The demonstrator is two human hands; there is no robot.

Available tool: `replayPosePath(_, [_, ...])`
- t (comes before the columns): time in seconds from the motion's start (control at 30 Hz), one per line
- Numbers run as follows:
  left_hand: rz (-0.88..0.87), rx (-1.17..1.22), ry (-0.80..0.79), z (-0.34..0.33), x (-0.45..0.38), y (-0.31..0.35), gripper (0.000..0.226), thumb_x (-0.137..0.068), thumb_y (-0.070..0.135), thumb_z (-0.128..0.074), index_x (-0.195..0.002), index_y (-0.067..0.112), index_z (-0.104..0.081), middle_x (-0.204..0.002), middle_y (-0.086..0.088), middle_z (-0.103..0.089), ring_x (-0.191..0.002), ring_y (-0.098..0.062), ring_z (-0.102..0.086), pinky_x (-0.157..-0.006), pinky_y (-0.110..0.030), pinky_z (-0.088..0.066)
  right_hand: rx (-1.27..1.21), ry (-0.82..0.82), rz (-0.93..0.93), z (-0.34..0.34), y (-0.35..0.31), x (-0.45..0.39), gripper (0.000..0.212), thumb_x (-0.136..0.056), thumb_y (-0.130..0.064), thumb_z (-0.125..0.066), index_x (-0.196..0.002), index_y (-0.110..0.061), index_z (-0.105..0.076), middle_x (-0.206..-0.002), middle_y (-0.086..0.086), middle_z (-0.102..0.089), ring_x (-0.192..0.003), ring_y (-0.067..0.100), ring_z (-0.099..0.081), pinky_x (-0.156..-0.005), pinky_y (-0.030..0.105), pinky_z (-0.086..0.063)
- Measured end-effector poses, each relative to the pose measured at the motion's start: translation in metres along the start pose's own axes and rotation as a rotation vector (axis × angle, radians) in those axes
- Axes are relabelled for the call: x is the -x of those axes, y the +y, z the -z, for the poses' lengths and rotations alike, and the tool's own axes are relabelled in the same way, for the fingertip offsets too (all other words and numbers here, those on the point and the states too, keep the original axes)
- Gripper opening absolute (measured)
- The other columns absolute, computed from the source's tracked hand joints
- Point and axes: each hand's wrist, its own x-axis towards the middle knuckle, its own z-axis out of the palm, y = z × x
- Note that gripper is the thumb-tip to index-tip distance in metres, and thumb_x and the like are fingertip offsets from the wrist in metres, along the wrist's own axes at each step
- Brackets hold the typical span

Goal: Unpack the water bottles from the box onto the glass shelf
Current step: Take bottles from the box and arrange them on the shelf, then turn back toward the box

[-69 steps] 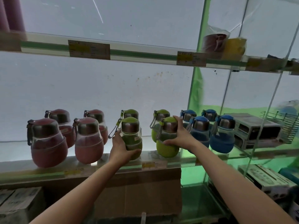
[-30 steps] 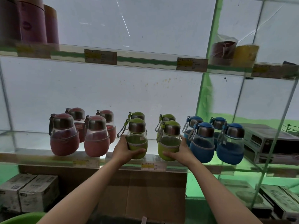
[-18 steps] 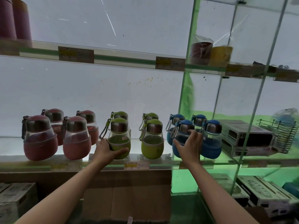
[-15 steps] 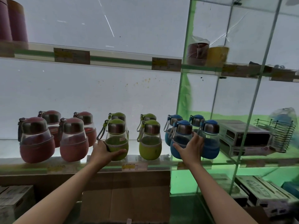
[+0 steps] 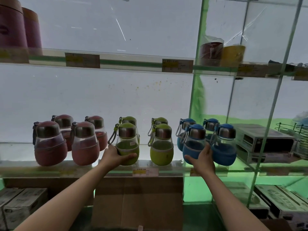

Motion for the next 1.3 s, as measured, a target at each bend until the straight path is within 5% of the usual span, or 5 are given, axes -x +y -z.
replayPosePath(0.27, [0.087, -0.100, 0.037, 0.013, 0.010, 0.002, 0.109, -0.035, 0.079, -0.071, -0.108, 0.000, -0.051, -0.104, -0.014, -0.064, -0.094, -0.024, -0.063, -0.080, -0.042, -0.057, 0.013, -0.103, -0.051, 0.009, -0.007, -0.004, 0.108, -0.077, -0.035, -0.074, -0.148, -0.011, 0.003, -0.154, 0.017, -0.015, -0.135, 0.038, -0.035, -0.103, 0.047, -0.038])
replayPosePath(0.53, [-0.045, -0.035, 0.243, -0.004, 0.028, 0.040, 0.070, -0.068, 0.038, -0.080, -0.113, 0.002, -0.041, -0.110, -0.015, -0.051, -0.103, -0.030, -0.054, -0.084, -0.039, -0.050, -0.020, -0.035, -0.001, 0.021, -0.005, 0.006, 0.098, -0.079, -0.029, -0.072, -0.150, -0.013, -0.006, -0.155, 0.012, -0.020, -0.139, 0.033, -0.029, -0.109, 0.045, -0.034])
replayPosePath(0.73, [-0.164, 0.090, 0.258, -0.033, 0.042, 0.064, 0.047, -0.074, 0.033, -0.077, -0.102, 0.012, -0.045, -0.096, -0.007, -0.055, -0.088, -0.021, -0.054, -0.077, -0.033, -0.045, -0.009, 0.073, 0.157, 0.043, 0.007, 0.035, 0.081, -0.083, -0.027, -0.068, -0.147, -0.014, -0.021, -0.152, 0.009, -0.025, -0.138, 0.026, -0.031, -0.107, 0.040, -0.034])
replayPosePath(0.93, [-0.309, 0.204, 0.038, -0.095, 0.072, 0.086, 0.021, -0.083, 0.014, -0.067, -0.096, 0.011, -0.051, -0.083, -0.002, -0.058, -0.076, -0.015, -0.054, -0.064, -0.020, -0.043, -0.043, 0.122, 0.277, 0.071, 0.042, 0.070, 0.036, -0.085, -0.011, -0.064, -0.118, -0.007, -0.051, -0.121, 0.007, -0.052, -0.097, 0.022, -0.059, -0.076, 0.025, -0.042])
replayPosePath(1.3, [-0.335, 0.324, -0.311, -0.262, 0.172, 0.123, 0.016, -0.081, 0.014, -0.068, -0.090, 0.014, -0.054, -0.078, 0.003, -0.059, -0.068, -0.007, -0.053, -0.061, -0.012, -0.040, 0.037, 0.097, 0.150, 0.144, 0.148, 0.140, 0.015, -0.090, -0.011, -0.057, -0.105, -0.011, -0.053, -0.100, -0.001, -0.054, -0.081, 0.011, -0.052, -0.076, 0.028, -0.046])
